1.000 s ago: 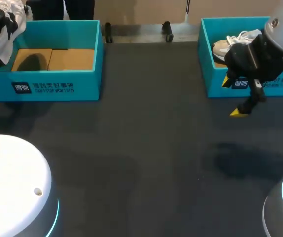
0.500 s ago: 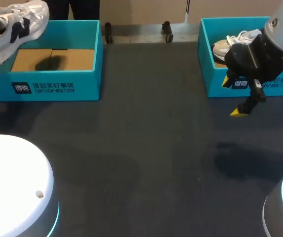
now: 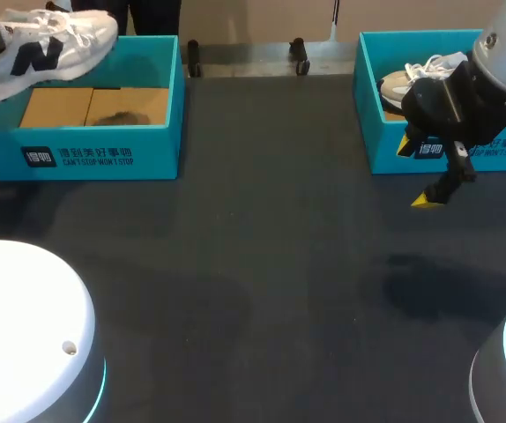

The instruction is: Take the shoe out of the shoebox, open the shoe tongue, remove and reinsert the insole, then place the shoe into the shoebox

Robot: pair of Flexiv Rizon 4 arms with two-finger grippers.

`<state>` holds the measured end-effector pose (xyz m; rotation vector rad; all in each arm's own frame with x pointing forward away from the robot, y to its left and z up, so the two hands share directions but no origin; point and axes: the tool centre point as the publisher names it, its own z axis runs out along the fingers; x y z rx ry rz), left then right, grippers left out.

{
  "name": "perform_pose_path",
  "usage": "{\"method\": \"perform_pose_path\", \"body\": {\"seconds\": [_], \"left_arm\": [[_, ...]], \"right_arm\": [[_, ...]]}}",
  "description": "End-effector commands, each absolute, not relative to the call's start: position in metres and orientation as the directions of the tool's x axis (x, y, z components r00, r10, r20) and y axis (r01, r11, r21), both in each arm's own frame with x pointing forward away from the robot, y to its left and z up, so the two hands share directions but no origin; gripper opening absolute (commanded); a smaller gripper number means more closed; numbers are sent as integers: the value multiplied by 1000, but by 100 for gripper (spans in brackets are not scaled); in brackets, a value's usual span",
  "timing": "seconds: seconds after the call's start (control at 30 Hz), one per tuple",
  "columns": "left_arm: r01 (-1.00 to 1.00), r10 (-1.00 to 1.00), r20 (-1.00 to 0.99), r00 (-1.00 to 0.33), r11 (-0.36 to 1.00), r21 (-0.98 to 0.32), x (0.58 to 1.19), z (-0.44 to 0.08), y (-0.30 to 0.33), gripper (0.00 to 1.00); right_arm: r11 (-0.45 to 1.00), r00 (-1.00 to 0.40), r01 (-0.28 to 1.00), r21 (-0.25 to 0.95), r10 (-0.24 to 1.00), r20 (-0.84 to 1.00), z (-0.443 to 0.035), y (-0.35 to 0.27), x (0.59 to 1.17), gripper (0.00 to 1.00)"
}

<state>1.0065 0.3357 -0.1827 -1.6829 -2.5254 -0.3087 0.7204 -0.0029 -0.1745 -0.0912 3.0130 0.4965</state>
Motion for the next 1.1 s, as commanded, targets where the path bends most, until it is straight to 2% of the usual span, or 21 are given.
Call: {"method": "perform_pose_path", "body": {"seconds": [0.03,0.7,1.1], "left_arm": [[989,984,178,-9,-17,145,997,-182,339,0],[991,984,176,-17,-7,136,999,-186,332,0],[994,985,167,-34,15,113,1031,-206,332,0]], "right_arm": [[946,-995,-72,315,-44,-93,-176,-1,722,100],[946,-995,-72,315,-44,-93,-176,-1,722,100],[946,-995,-72,315,-44,-93,-176,-1,722,100]]}}
